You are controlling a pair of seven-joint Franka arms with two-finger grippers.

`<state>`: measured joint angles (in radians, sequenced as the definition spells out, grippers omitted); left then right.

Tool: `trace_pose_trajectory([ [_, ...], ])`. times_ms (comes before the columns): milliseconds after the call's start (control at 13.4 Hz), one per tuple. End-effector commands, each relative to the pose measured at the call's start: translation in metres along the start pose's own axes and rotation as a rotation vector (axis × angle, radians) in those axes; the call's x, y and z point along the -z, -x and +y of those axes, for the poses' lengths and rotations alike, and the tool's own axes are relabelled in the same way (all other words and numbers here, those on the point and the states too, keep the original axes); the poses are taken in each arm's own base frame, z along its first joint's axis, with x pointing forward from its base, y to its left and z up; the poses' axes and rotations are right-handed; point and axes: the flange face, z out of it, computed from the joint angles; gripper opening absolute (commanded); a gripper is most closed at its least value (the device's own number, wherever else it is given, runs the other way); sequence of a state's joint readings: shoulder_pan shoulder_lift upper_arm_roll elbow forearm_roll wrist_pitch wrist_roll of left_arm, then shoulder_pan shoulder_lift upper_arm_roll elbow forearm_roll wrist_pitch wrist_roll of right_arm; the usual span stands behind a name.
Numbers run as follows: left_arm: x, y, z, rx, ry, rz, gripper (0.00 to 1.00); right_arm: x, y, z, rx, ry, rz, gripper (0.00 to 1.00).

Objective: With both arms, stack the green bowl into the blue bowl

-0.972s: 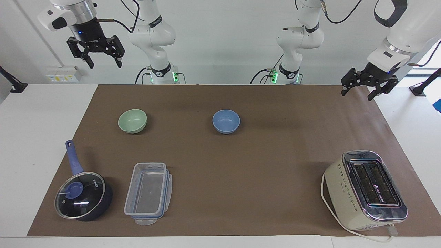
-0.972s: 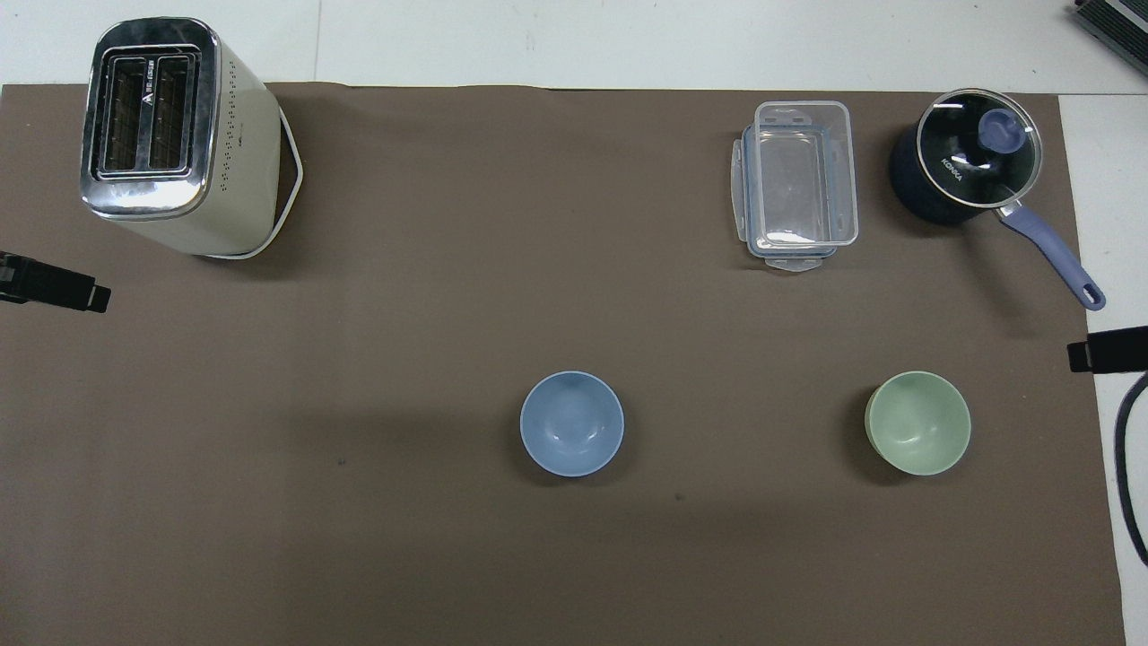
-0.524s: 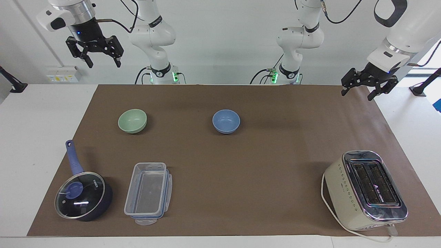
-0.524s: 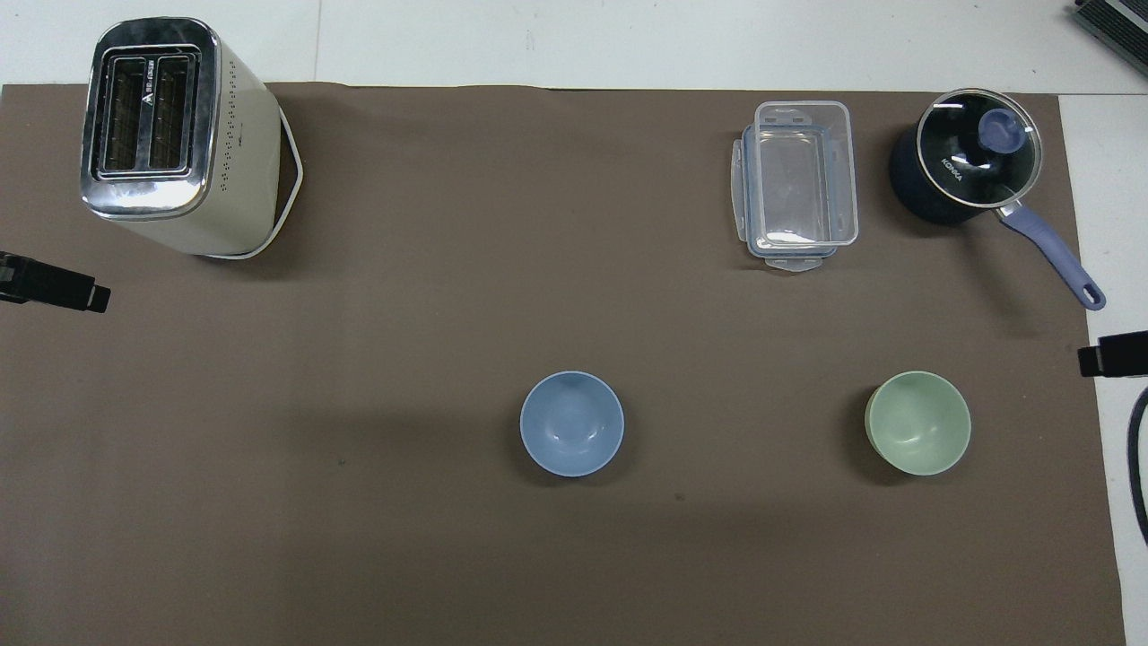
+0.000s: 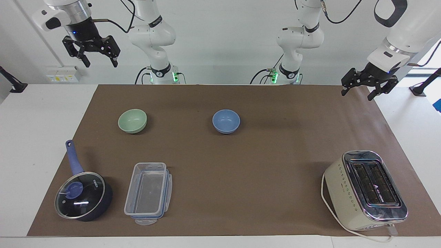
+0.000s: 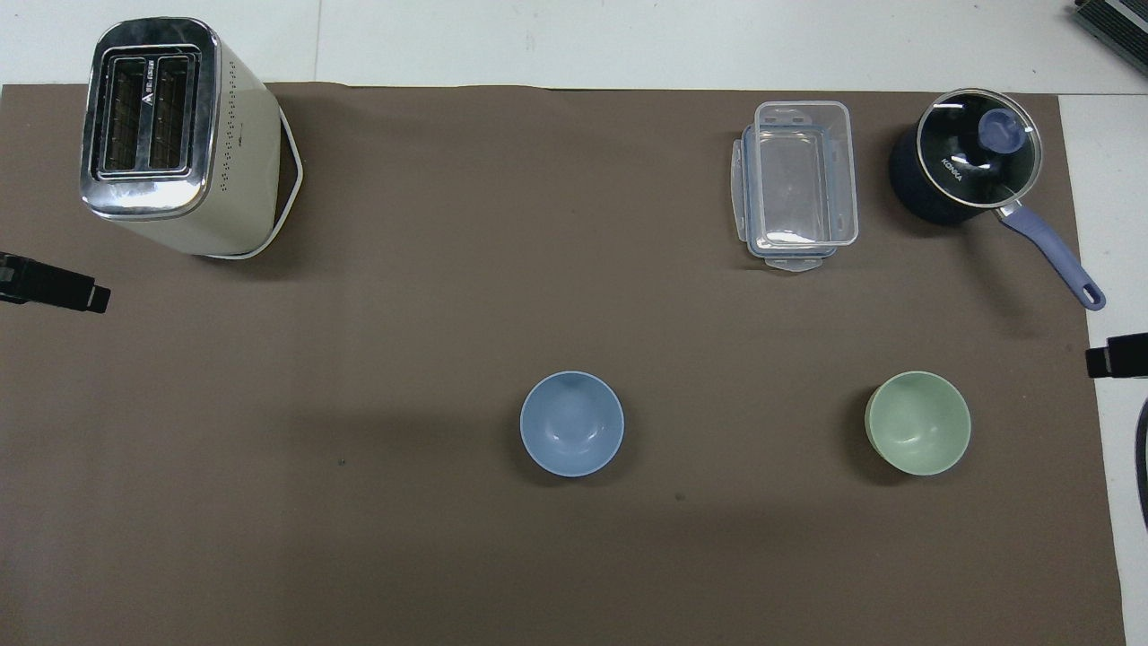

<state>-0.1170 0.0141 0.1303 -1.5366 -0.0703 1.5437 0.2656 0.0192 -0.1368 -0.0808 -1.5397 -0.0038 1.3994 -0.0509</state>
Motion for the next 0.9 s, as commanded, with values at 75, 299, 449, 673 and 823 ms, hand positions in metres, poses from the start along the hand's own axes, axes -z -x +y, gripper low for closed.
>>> trace_pose_trajectory([
  [75, 0.005, 0.000, -0.001, 0.009, -0.010, -0.011, 1.00, 0.001, 0.009, 0.005, 0.010, -0.017, -0.003, 1.00],
  [299, 0.005, 0.001, -0.002, 0.012, -0.010, -0.013, 1.00, 0.001, 0.009, 0.002, 0.015, -0.016, -0.003, 1.00],
  [449, 0.005, 0.000, -0.002, 0.011, -0.010, -0.014, 1.00, 0.001, 0.009, 0.008, 0.011, -0.005, -0.002, 1.00],
  [673, 0.005, 0.000, -0.001, 0.008, -0.010, -0.014, 1.00, -0.011, 0.008, 0.001, 0.043, -0.003, -0.021, 1.00],
  [823, 0.005, 0.000, -0.002, 0.011, -0.010, -0.014, 1.00, -0.041, 0.004, 0.004, 0.040, -0.007, -0.074, 1.00],
])
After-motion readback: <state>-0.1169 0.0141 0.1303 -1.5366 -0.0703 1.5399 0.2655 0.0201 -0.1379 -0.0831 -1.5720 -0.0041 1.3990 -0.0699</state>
